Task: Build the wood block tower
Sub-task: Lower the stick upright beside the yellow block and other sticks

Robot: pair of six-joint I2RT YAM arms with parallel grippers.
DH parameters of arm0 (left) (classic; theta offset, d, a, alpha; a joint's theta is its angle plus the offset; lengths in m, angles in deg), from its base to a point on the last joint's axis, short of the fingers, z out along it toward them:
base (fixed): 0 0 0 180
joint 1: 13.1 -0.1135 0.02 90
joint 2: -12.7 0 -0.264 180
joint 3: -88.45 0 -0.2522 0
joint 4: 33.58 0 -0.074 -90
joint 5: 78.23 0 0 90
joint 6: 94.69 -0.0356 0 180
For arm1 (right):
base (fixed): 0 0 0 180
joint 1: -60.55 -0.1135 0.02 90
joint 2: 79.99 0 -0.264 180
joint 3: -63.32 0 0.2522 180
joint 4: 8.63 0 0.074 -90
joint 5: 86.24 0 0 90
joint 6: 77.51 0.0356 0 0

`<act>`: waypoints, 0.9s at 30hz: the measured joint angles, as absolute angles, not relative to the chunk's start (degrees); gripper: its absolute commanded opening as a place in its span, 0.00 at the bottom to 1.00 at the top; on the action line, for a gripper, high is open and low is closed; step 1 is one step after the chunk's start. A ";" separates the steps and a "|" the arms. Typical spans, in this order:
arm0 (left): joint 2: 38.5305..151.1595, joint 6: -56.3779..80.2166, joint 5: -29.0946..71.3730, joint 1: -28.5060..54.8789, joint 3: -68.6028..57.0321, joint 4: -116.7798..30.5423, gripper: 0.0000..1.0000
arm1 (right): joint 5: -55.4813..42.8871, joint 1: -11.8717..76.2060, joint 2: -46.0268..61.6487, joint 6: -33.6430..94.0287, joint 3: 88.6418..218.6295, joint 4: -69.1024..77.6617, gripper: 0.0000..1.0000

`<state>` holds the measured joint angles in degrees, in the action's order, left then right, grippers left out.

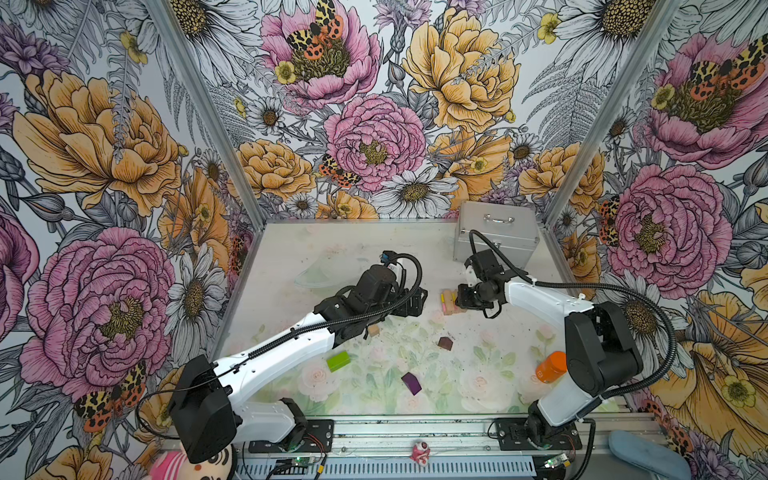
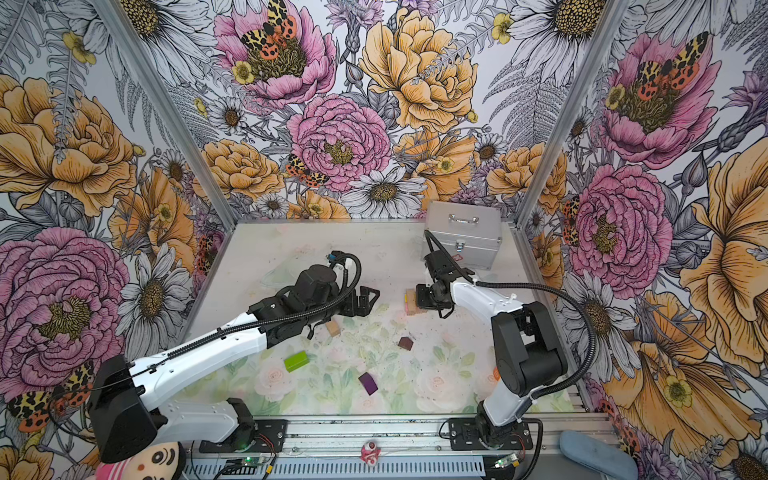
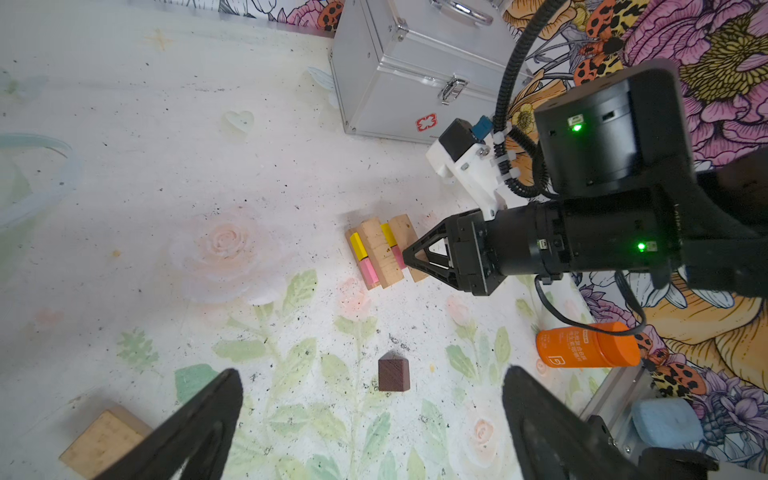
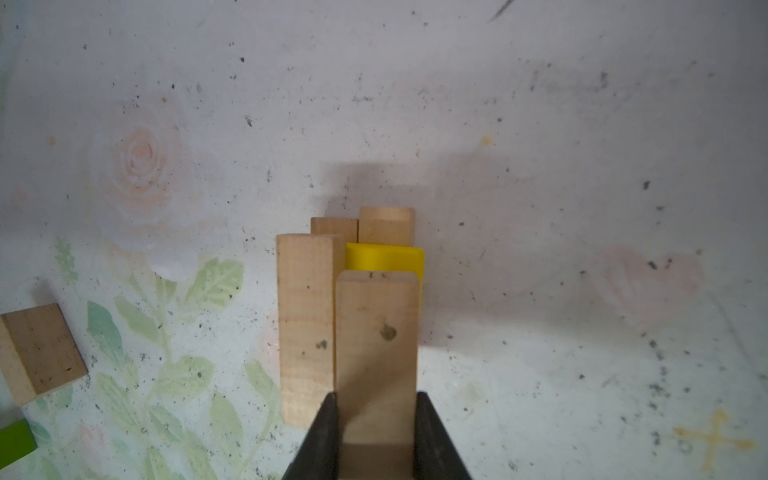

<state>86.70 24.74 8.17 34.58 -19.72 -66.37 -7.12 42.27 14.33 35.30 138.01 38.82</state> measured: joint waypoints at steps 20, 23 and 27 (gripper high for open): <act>86.00 24.74 8.15 34.38 -20.16 -66.37 0.99 | -7.88 42.27 15.43 35.28 138.88 38.63 0.29; 85.89 24.77 8.15 34.38 -20.16 -66.37 0.99 | -8.12 42.27 15.65 35.26 138.93 38.63 0.29; 85.87 24.77 8.15 34.38 -20.16 -66.37 0.98 | -8.15 42.24 16.58 35.10 139.15 38.60 0.29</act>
